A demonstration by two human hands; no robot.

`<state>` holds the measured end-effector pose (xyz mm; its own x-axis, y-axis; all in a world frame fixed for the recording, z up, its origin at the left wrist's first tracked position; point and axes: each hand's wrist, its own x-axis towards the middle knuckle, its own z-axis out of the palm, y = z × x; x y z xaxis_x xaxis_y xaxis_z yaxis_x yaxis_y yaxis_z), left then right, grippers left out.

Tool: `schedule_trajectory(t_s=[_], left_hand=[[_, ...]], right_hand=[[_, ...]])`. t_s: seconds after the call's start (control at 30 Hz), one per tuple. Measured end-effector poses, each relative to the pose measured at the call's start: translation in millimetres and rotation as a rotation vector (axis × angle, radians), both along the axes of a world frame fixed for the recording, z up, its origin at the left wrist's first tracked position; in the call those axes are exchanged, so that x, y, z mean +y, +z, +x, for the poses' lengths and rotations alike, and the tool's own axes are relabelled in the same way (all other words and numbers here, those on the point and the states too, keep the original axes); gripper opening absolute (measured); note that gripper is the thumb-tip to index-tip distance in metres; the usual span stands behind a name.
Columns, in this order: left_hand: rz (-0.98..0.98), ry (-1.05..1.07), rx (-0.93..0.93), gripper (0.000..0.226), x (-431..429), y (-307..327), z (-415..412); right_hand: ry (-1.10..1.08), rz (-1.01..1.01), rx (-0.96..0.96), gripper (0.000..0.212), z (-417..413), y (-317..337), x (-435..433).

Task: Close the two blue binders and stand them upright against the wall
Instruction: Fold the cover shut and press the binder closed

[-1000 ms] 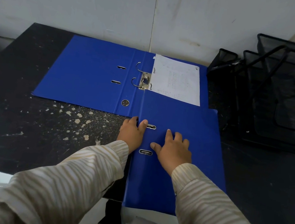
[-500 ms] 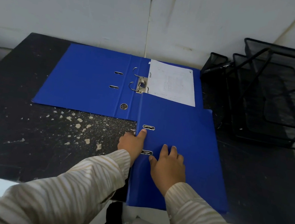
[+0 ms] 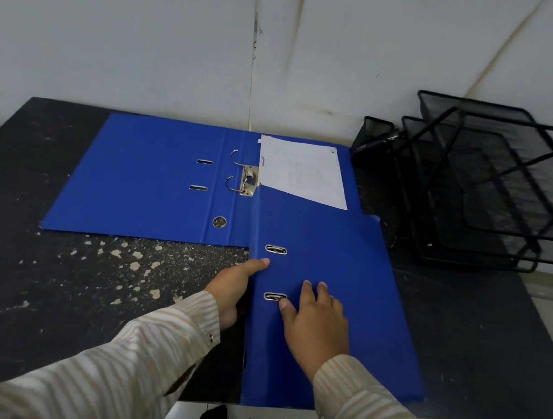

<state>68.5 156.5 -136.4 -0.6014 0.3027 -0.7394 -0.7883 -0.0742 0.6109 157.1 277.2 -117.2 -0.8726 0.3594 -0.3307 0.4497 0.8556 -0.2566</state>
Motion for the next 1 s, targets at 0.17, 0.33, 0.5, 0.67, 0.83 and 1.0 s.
schedule_trajectory(t_s=[0.17,0.33,0.5,0.67,0.83,1.0], left_hand=[[0.137,-0.121,0.043,0.038,-6,11,6],[0.181,-0.061,0.109,0.033,-4,27,13],[0.232,-0.002,0.189,0.032,-1,42,27],[0.300,0.024,0.281,0.038,1,60,47],[0.343,0.032,0.374,0.058,-3,76,70],[0.381,0.068,0.452,0.069,-6,90,85]], right_hand=[[-0.017,-0.029,0.042,0.062,0,10,-2],[0.017,-0.077,0.079,0.062,3,24,-4],[0.023,-0.153,0.140,0.064,15,42,-2],[0.035,-0.208,0.216,0.071,37,56,-3],[0.066,-0.281,0.296,0.073,59,64,-3],[0.062,-0.370,0.382,0.072,75,67,-2]])
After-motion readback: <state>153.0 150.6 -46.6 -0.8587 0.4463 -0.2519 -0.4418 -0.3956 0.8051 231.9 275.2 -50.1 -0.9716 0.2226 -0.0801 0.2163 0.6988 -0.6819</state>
